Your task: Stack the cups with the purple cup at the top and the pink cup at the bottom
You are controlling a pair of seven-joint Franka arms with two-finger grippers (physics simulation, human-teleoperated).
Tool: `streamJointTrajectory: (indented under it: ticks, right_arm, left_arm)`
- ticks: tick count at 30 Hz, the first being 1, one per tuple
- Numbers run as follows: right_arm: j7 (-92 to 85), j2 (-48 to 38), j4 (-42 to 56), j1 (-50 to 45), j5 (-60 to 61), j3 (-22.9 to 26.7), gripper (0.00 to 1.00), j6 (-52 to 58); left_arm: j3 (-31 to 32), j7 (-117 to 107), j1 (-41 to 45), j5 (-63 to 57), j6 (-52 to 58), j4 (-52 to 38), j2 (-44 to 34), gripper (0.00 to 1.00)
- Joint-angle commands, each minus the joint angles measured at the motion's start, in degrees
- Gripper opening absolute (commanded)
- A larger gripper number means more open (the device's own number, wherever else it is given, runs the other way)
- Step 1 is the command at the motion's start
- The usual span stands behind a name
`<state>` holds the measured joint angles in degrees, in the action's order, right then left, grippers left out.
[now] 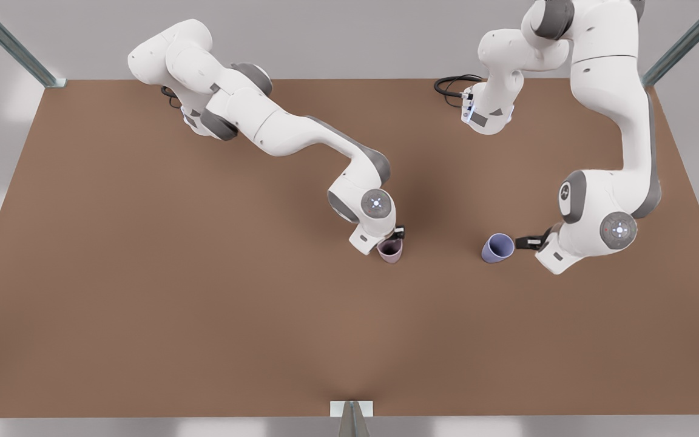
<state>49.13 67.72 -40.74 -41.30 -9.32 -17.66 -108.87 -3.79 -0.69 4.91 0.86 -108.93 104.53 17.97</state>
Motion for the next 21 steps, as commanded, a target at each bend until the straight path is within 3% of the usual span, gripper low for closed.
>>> streamJointTrajectory:
  ticks: [1,6,8,9,12,15,16,17,18,19,21]
  right_arm:
    - [3.5,-0.1,0.0,0.0,-0.1,0.0,1.00,0.2]
    - [3.5,-1.6,0.1,0.3,0.3,-0.3,1.00,1.0]
    - [4.1,-7.7,-0.7,3.1,-0.1,0.1,1.00,2.9]
    - [3.9,-14.5,-6.6,7.5,-0.4,0.3,1.00,4.6]
    - [-6.4,-43.6,-42.2,25.5,-0.8,0.3,1.00,-1.7]
    - [-23.5,-53.7,-45.4,39.8,3.8,0.3,1.00,13.1]
    - [-27.6,-53.8,-45.2,43.3,3.9,0.3,1.00,13.7]
    - [-34.0,-52.5,-44.7,45.7,3.8,1.0,1.00,13.6]
    - [-39.1,-51.8,-41.7,48.0,4.7,1.7,1.00,13.8]
    - [-39.4,-51.7,-39.2,48.8,4.8,2.2,1.00,15.7]
    - [-39.0,-54.5,-42.3,48.4,4.3,2.1,1.00,17.6]
  left_arm:
    - [0.0,1.0,-0.1,0.0,-10.7,3.7,0.1,1.00]
    - [0.0,1.0,0.0,0.0,-13.6,8.5,0.8,1.00]
    - [0.0,1.0,-0.1,0.0,-16.1,10.5,1.1,1.00]
    - [0.0,1.0,0.0,0.0,-16.8,10.6,1.9,1.00]
    - [0.1,1.0,0.0,0.1,-18.3,10.6,3.3,1.00]
    - [0.2,1.0,0.0,0.4,-21.7,12.1,4.2,1.00]
    - [0.3,1.0,0.0,0.6,-21.8,12.1,4.3,0.90]
    - [0.4,0.9,0.0,0.7,-21.7,12.1,4.3,0.64]
    - [0.4,0.9,0.1,0.7,-21.3,12.1,4.4,0.60]
    - [0.5,0.6,0.1,0.7,-20.6,12.2,4.4,0.44]
    - [0.6,0.3,0.3,0.7,-20.4,12.8,4.4,0.41]
